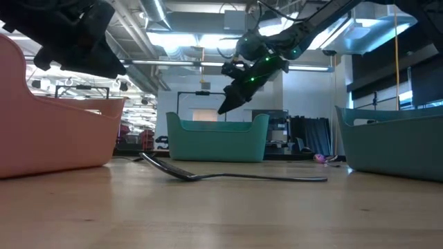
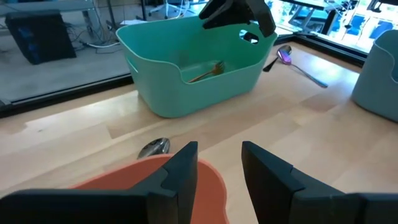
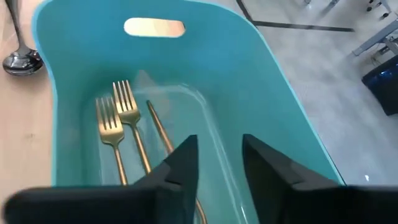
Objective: Sort silverware by color (type)
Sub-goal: Put the gold fork into the green bin, then put the black spoon into the blue bin
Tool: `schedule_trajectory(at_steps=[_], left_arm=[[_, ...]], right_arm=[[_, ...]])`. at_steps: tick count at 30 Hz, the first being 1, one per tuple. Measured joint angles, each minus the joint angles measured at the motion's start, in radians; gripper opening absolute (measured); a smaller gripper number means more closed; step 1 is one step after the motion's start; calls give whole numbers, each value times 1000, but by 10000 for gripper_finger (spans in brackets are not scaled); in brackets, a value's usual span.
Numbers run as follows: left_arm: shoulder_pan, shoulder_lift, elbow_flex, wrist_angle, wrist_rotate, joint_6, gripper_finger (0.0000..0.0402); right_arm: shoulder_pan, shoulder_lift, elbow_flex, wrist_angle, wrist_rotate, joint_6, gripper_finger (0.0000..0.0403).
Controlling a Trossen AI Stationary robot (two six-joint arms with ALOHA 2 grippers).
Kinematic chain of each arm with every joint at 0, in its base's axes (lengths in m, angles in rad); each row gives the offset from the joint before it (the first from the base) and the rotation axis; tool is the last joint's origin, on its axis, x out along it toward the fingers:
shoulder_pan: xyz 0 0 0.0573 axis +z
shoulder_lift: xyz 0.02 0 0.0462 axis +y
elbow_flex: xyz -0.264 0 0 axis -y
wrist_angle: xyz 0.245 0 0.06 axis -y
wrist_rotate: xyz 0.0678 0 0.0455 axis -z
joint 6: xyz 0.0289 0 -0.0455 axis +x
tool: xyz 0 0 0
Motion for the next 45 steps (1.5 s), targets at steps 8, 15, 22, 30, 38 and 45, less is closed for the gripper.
schedule_trajectory(at_steps=[8,15,22,30,38,45], left_arm=[[-2,0,0,50,27,77,121],[-2,0,0,266,90,347,121],[-5,0,0,487,314,583,121],[-76,0,-4,738,419,828,121],[-142,1,-102,1043,438,995,121],[-161,1,-134,1073,356,995,121]], right_arm=[[43,-144,-12,-150,-84,9,165],[219,-227,-95,-167,-109,17,157],[407,-233,-174,-158,-106,89,150],[574,-219,-252,-103,-106,266,150],[697,-96,-267,-27,-105,402,150],[749,12,-266,90,-85,433,150]])
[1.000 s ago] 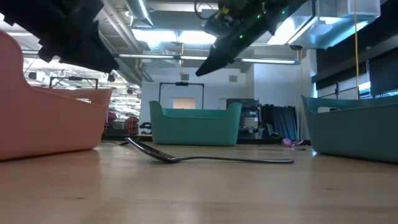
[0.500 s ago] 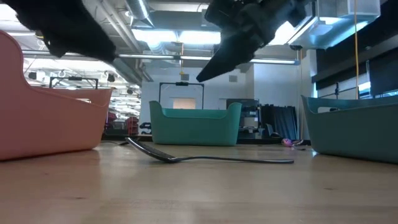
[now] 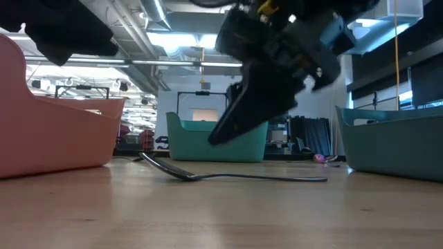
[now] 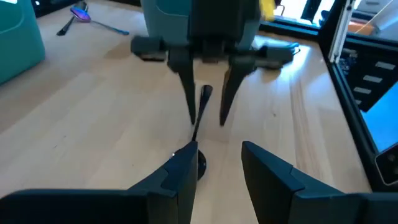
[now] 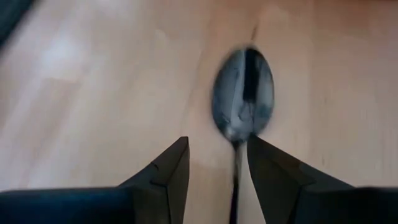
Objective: Sort silverware by color (type)
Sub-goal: Put the black spoon into the blue bin
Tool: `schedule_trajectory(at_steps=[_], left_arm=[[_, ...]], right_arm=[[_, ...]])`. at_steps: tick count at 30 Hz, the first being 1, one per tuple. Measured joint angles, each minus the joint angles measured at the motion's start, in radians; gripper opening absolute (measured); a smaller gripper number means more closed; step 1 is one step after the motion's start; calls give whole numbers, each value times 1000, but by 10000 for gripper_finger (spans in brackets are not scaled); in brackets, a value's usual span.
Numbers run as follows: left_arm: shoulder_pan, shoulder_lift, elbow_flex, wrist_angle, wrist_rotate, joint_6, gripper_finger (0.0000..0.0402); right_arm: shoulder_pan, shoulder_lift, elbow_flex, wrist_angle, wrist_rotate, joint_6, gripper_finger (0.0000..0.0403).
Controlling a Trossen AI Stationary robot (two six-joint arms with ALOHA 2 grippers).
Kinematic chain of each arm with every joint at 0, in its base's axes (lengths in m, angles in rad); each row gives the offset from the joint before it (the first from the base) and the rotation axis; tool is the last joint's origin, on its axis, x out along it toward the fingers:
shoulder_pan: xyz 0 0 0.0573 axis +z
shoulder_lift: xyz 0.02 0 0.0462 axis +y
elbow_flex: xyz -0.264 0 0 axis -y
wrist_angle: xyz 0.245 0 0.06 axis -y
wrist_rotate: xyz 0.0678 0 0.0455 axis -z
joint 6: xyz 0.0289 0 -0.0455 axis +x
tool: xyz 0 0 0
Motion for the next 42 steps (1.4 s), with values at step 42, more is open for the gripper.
schedule_trajectory(at_steps=[42], left_arm=[[8,0,1,17,-11,-8,121]], right_arm=[[26,-123,-1,-166,216,58,2]])
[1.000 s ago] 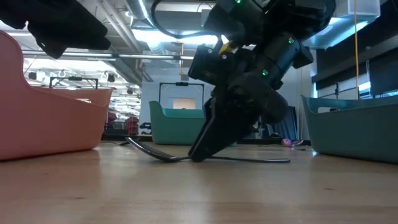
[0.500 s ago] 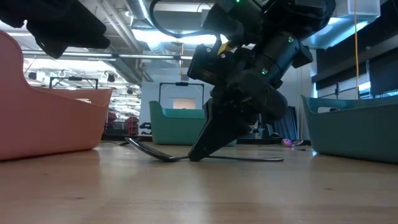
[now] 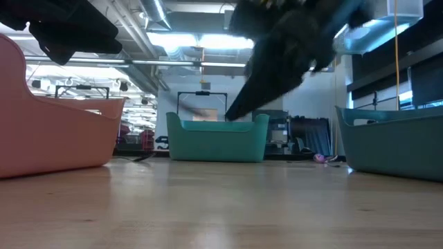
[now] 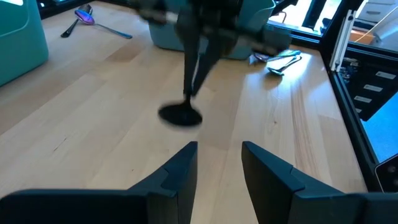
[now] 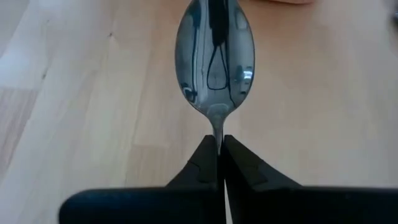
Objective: Sort silverware by color (type)
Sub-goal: Put the black spoon into the blue bin
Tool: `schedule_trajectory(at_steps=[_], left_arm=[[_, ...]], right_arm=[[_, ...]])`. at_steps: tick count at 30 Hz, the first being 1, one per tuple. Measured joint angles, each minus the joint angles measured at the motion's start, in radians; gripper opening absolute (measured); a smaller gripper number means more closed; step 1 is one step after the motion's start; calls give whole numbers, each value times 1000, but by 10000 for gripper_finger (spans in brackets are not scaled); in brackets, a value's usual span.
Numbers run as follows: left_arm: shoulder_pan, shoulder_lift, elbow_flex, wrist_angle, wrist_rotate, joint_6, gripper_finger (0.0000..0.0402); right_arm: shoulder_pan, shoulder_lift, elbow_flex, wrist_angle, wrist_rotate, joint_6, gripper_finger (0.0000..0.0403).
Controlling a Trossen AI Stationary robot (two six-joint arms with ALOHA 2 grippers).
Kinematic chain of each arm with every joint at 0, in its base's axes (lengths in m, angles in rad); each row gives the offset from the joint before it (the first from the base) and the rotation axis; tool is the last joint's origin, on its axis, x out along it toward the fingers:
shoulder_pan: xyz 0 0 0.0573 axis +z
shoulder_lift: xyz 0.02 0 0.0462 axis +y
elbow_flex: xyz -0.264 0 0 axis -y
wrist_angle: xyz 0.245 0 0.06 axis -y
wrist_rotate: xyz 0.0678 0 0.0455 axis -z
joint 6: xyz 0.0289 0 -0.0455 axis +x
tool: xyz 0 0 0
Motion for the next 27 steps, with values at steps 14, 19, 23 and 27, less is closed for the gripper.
schedule_trajectory(at_steps=[14,19,23,27], left_arm=[[0,0,0,10,19,-1,121],[0,0,0,16,11,-1,121],[1,0,0,21,-6,0,121],[1,0,0,28,20,0,121]], right_arm=[[150,-394,0,-569,347,359,1],[245,-478,0,-883,403,698,0],[294,-496,0,-1120,427,958,0],[319,-497,-27,-1232,429,1120,0]])
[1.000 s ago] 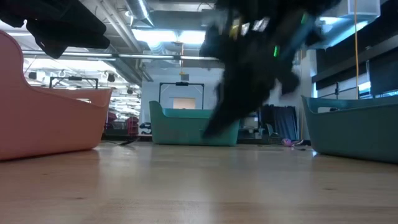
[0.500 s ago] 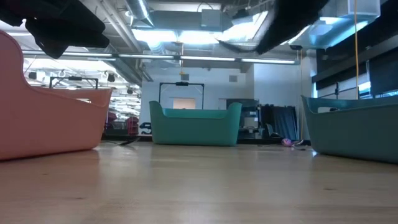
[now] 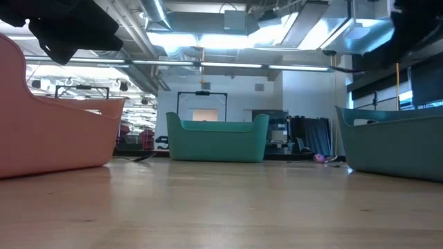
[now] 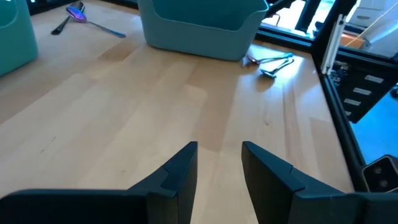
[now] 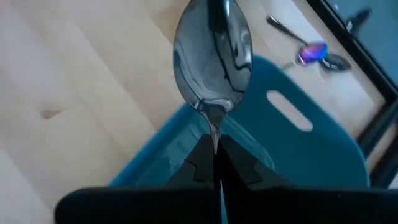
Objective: Sort silverware by color (type)
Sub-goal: Put the black spoon into the blue bin
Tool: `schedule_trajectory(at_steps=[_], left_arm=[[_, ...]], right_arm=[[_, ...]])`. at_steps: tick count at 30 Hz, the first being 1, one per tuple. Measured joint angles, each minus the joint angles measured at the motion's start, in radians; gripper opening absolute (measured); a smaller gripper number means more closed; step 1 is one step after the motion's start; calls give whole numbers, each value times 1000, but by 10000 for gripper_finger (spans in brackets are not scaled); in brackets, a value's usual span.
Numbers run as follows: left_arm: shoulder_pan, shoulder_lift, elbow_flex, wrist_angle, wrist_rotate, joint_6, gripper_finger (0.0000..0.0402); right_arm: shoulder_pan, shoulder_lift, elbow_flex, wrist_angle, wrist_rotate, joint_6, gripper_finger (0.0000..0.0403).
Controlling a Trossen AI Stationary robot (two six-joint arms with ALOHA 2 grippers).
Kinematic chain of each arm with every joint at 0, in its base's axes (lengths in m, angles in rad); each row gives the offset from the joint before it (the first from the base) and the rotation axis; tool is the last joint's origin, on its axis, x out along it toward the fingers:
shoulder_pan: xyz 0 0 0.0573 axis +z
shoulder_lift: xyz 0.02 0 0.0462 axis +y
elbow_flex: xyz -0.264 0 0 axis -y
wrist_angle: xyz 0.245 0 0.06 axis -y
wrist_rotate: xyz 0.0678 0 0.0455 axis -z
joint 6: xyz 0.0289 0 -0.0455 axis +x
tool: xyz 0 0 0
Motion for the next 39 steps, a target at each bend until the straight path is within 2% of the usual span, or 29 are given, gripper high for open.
schedule_trajectory(at_steps=[5,12,20,25,30,35,39], left_arm=[[10,0,0,26,0,15,121],[22,0,0,31,1,26,121],[22,0,0,30,-8,34,121],[22,0,0,26,-9,35,121],[22,0,0,26,-5,-21,121],[32,0,0,29,2,-4,121],[31,0,0,30,19,4,121]], right_arm=[[1,0,-127,24,-28,101,0],[-1,1,-324,175,-72,173,0],[-2,1,-428,304,-134,181,1],[-2,1,-428,312,-133,181,30],[-2,1,-394,266,-137,178,97],[-1,1,-223,105,-133,99,159],[-1,1,-49,110,-143,-30,179]])
